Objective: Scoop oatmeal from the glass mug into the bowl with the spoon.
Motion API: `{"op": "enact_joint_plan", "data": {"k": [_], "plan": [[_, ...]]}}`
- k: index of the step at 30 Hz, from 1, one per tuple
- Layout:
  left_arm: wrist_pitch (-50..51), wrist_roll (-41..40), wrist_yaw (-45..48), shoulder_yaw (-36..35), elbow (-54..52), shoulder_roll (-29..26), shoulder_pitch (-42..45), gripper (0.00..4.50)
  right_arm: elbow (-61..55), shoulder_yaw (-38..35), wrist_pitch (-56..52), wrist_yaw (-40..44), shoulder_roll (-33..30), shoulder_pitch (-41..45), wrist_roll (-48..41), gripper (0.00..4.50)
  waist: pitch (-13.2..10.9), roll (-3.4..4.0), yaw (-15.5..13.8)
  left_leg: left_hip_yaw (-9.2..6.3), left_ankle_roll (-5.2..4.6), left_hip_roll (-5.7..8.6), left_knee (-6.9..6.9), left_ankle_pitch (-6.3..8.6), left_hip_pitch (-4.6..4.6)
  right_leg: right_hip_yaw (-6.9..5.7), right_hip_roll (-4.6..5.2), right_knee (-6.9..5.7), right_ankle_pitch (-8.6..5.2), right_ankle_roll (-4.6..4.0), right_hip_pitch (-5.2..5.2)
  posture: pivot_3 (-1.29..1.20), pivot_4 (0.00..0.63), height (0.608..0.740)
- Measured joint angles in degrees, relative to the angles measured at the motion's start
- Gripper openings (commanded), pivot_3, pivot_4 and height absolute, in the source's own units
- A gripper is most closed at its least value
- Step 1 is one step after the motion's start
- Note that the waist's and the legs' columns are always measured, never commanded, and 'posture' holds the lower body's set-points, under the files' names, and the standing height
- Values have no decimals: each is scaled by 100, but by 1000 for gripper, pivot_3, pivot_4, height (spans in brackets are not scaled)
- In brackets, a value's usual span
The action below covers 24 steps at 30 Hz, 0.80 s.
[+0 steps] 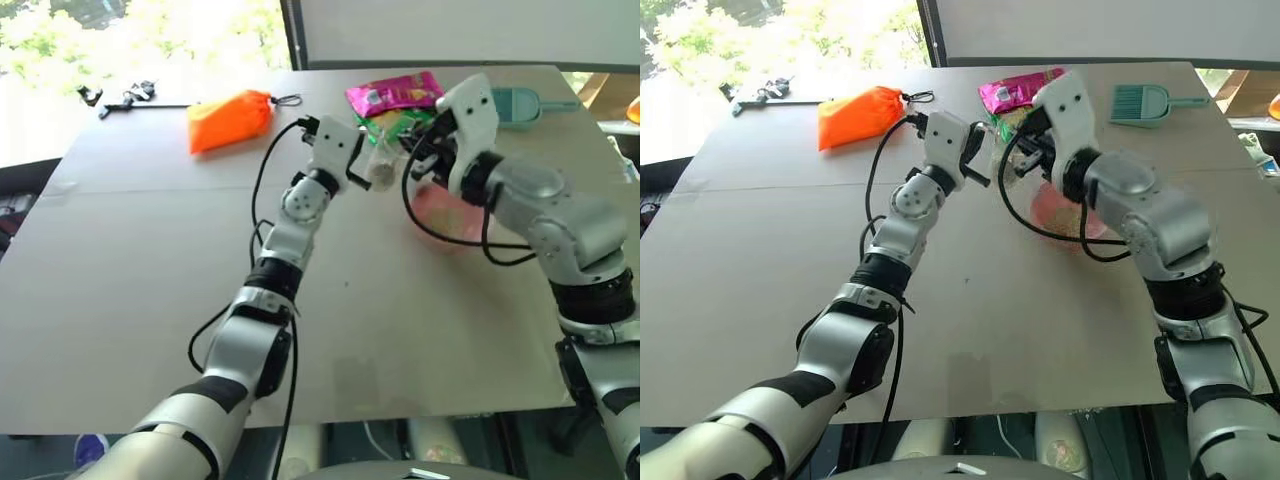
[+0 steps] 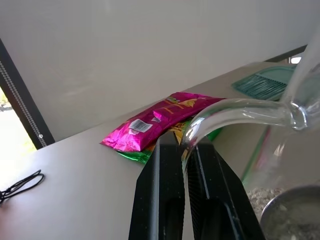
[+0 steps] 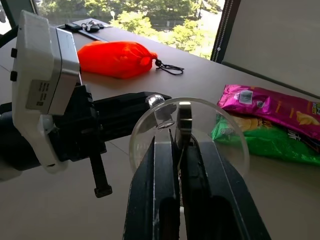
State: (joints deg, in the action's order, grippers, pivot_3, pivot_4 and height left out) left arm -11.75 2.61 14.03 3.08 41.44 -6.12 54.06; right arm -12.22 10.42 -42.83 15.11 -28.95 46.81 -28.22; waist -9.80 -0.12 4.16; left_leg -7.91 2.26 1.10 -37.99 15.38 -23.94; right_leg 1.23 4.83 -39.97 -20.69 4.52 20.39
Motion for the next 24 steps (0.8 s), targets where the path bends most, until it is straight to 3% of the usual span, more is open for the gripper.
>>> {"op": "enact_joint_plan", "data": {"k": [8, 14, 24], "plan": [[-36, 4, 75, -14, -3, -32, -41, 108, 146, -208, -30, 235, 347, -4, 237, 0, 0, 0, -20, -8, 0, 7, -21, 0, 0, -4, 6, 0, 0, 0, -1, 0, 150, 740], [-101, 55, 100, -16, -35, -82, -59, 108, 428, -1404, -1332, -71, 1107, 245, -630, 0, 0, 1, -19, -13, 1, 7, -23, -1, 0, -7, 5, -8, 0, 0, -2, 0, 150, 740], [-119, 51, 99, -38, -43, -120, -61, 108, 1004, -2896, -2462, -849, 1661, 775, -1313, 0, 1, 2, -15, -12, 1, 10, -27, -1, 0, -6, 8, -51, 0, 0, 0, 0, 150, 740]]}}
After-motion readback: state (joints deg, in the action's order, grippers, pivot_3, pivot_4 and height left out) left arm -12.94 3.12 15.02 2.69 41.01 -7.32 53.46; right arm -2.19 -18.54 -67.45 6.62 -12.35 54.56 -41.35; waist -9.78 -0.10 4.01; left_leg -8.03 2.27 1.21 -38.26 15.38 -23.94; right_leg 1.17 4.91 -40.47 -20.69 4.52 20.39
